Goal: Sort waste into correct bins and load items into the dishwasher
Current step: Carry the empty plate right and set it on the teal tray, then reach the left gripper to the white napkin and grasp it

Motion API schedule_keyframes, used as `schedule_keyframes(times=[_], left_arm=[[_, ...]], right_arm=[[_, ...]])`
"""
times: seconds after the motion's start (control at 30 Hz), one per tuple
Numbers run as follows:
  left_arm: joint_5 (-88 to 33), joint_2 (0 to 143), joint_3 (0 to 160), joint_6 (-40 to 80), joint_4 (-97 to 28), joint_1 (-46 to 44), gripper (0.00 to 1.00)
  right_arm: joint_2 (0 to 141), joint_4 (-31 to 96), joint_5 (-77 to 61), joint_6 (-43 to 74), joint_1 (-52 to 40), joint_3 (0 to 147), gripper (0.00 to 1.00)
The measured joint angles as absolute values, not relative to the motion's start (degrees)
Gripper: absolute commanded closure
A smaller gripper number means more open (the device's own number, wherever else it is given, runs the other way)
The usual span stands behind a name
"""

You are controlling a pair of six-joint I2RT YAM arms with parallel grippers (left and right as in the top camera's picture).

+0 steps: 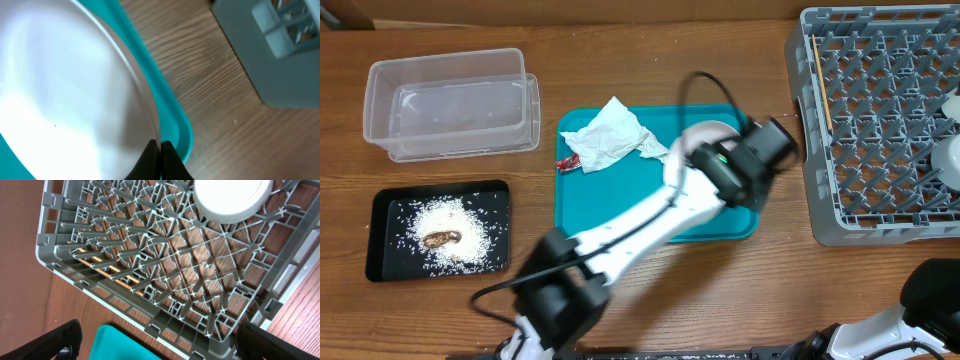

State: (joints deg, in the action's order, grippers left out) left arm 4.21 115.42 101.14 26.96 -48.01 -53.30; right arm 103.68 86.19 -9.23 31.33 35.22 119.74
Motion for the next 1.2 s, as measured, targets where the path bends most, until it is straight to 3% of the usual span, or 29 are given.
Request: schedule_keyframes(times=[0.2,0.23,0.27,0.3,0.33,0.67,0.83,1.2], left_arm=[[11.8,120.8,101.0,20.7,-43.7,-58.2,0.92],[12.6,120.9,101.0,20.5,-43.8,-58.4,0.84],[13.4,121.0,101.0,20.1,-44.1,-58.5,0.58],[14.0,121.0,101.0,19.8,-44.4,-58.4,0.39],[14.7,121.0,101.0,19.2,-44.7,-58.4,0.34],[18.3,121.0,101.3,19.0,-50.2,-57.3,0.34],[22.8,121.0,105.6,20.4,-53.2,-55.3,0.25],[16.8,121.0,108.7,20.3,-53.6,-35.3,0.28]], right_arm=[[103.7,86.2,-9.2,31.3,35.2,119.7,0.00],[103.7,86.2,-9.2,31.3,35.2,119.7,0.00],[103.7,86.2,-9.2,31.3,35.2,119.7,0.00],[103.7,86.2,-9.2,31.3,35.2,119.7,0.00],[103.7,86.2,-9.2,31.3,35.2,119.7,0.00],[103.7,86.2,-9.2,31.3,35.2,119.7,0.00],[103.7,86.2,-9.2,31.3,35.2,119.7,0.00],[103.7,86.2,-9.2,31.3,35.2,119.7,0.00]])
